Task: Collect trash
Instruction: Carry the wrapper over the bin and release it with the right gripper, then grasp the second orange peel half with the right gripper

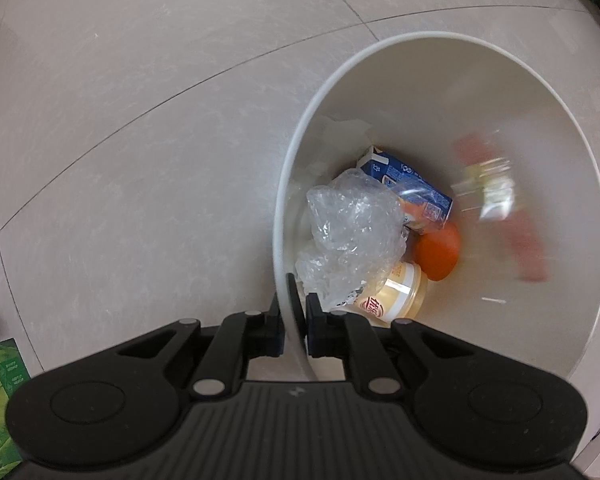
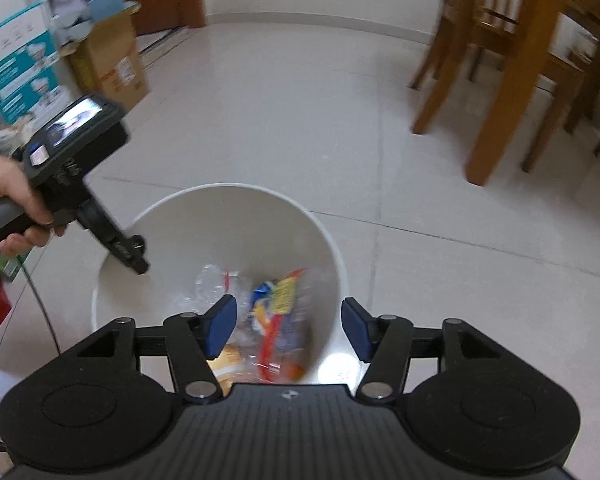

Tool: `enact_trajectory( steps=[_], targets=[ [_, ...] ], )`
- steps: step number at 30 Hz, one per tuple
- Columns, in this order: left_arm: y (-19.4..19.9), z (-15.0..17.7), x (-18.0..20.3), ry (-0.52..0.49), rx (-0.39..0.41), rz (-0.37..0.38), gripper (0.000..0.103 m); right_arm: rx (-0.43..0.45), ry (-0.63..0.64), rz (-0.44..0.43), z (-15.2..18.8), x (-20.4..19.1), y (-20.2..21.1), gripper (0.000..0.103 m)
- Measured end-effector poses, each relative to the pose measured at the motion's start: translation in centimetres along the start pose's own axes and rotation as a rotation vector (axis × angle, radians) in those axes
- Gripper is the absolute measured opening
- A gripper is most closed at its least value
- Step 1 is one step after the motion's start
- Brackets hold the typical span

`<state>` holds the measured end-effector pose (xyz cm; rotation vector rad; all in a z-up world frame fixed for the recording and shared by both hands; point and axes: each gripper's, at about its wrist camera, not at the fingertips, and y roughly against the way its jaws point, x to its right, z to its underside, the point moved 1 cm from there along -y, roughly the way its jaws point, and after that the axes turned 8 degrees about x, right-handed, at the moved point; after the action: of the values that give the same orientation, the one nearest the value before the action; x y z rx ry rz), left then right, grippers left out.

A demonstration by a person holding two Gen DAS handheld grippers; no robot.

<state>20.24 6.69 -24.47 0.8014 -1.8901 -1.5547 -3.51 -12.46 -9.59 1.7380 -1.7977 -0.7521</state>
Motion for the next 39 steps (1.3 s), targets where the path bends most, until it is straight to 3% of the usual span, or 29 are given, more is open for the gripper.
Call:
enact_trajectory(
  steps=[5,10,13,18,24,39],
  targets=[
    [0.3,0.0,-0.1,0.017,0.002,-0.002,0.008,0.001,-0.091,0.105,3.6,4.0,1.8,0.072],
    [0.3,-0.1,0.1,0.019,0.001,-0.010,0.008,0.010,-0.237,0.171,9.8,8.3,2.6,0.094],
    [0.3,-0.1,0.2,0.024,0.000,-0.015,0.008,-0.045,-0.314,0.237,14.9,10.7,1.4,0.096],
    [0.5,0.0,0.2,0.029,0.004,-0.023,0.008,-0.154,-0.317,0.333,22.9,12.8,-1.6,0.096],
    [0.7,0.0,0.2,0.031,0.004,-0.024,0.008,-0.247,-0.415,0.369,29.9,15.5,-4.2,0.096],
    [0.6,-0.2,0.4,0.033,0.002,-0.034,0.008,-0.339,-0.494,0.426,33.5,18.1,-9.0,0.096]
  ],
)
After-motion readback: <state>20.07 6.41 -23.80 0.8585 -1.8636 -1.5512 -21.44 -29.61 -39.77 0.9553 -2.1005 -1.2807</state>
